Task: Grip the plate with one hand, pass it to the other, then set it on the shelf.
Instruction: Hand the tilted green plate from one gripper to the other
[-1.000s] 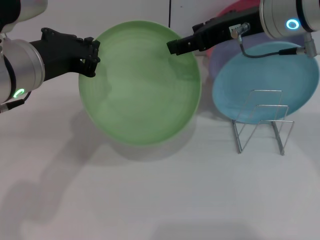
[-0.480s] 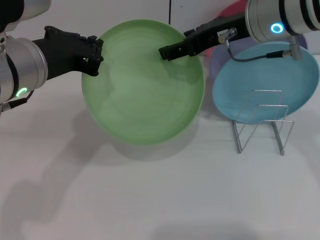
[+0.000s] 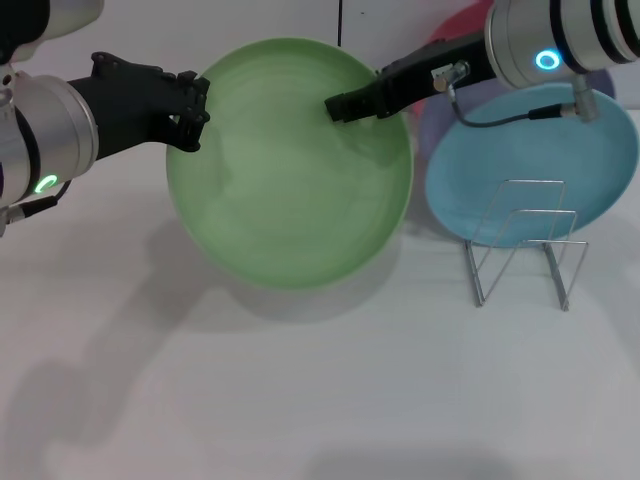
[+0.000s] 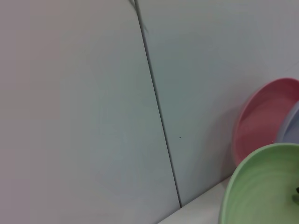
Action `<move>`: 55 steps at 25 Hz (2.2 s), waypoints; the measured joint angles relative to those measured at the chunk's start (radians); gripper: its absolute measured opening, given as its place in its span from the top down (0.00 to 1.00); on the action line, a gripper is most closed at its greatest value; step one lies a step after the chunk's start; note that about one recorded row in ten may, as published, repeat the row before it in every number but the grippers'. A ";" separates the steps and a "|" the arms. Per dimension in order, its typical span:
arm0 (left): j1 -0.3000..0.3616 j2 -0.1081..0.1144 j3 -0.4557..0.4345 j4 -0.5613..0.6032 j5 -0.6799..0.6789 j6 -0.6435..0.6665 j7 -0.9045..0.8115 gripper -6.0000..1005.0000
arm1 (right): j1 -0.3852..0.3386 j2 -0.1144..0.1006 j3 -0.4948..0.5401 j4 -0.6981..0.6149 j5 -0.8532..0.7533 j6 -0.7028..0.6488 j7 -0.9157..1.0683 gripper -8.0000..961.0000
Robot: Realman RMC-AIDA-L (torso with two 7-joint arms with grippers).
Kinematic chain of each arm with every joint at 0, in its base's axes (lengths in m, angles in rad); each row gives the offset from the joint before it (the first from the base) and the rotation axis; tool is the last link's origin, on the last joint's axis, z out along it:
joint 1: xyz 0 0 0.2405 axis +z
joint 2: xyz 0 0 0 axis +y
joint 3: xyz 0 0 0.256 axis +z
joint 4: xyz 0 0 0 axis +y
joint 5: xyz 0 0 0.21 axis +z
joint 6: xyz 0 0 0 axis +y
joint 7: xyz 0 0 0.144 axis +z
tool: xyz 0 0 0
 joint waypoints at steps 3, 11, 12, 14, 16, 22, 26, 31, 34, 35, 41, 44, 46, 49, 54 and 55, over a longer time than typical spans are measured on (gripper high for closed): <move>0.000 0.000 0.002 -0.001 0.000 0.000 -0.001 0.96 | 0.001 0.000 -0.001 0.002 0.002 -0.001 -0.005 0.32; 0.000 -0.001 0.007 -0.002 -0.004 -0.001 -0.002 0.96 | 0.001 -0.001 0.000 -0.005 0.003 -0.012 -0.005 0.53; 0.000 -0.001 0.007 -0.002 -0.004 -0.001 -0.002 0.96 | 0.001 -0.001 0.000 -0.005 0.003 -0.013 -0.005 0.52; 0.002 -0.001 0.009 -0.003 -0.004 -0.001 -0.003 0.96 | -0.001 -0.001 0.001 -0.005 0.003 -0.014 -0.005 0.54; 0.003 -0.001 0.010 -0.003 -0.004 -0.001 -0.003 0.96 | -0.002 -0.001 0.001 -0.005 0.003 -0.015 -0.005 0.58; 0.005 0.000 0.010 -0.005 -0.004 -0.001 -0.003 0.96 | -0.003 -0.001 0.001 -0.009 0.004 -0.023 -0.005 0.63; 0.007 0.001 0.009 -0.008 -0.007 0.003 -0.002 0.96 | 0.000 0.000 -0.007 -0.015 -0.010 -0.025 -0.003 0.63; 0.007 0.005 0.001 -0.035 -0.066 -0.012 0.039 0.96 | -0.013 0.008 -0.080 -0.070 -0.120 0.039 0.045 0.71; 0.005 0.003 0.003 -0.058 -0.076 -0.019 0.056 0.90 | -0.010 0.008 -0.119 -0.082 -0.144 0.067 0.062 0.74; 0.004 0.003 0.004 -0.059 -0.077 -0.020 0.057 0.84 | -0.010 0.008 -0.124 -0.082 -0.146 0.072 0.063 0.75; 0.010 0.004 -0.002 -0.067 -0.078 -0.015 0.065 0.65 | -0.010 0.009 -0.137 -0.095 -0.160 0.080 0.068 0.81; 0.017 0.003 -0.009 -0.069 -0.077 -0.009 0.073 0.60 | -0.016 0.009 -0.139 -0.121 -0.180 0.081 0.069 0.84; 0.021 0.003 -0.011 -0.070 -0.075 -0.005 0.074 0.56 | -0.018 0.009 -0.139 -0.127 -0.185 0.080 0.071 0.86; 0.045 0.003 -0.019 -0.075 -0.070 0.020 0.078 0.50 | -0.025 0.009 -0.138 -0.160 -0.210 0.065 0.079 0.88; 0.103 0.003 -0.035 -0.048 -0.067 0.130 0.088 0.37 | -0.031 0.009 -0.121 -0.257 -0.238 0.010 0.063 0.91; 0.103 0.003 -0.035 -0.048 -0.067 0.130 0.088 0.33 | -0.031 0.009 -0.121 -0.257 -0.238 0.010 0.063 0.92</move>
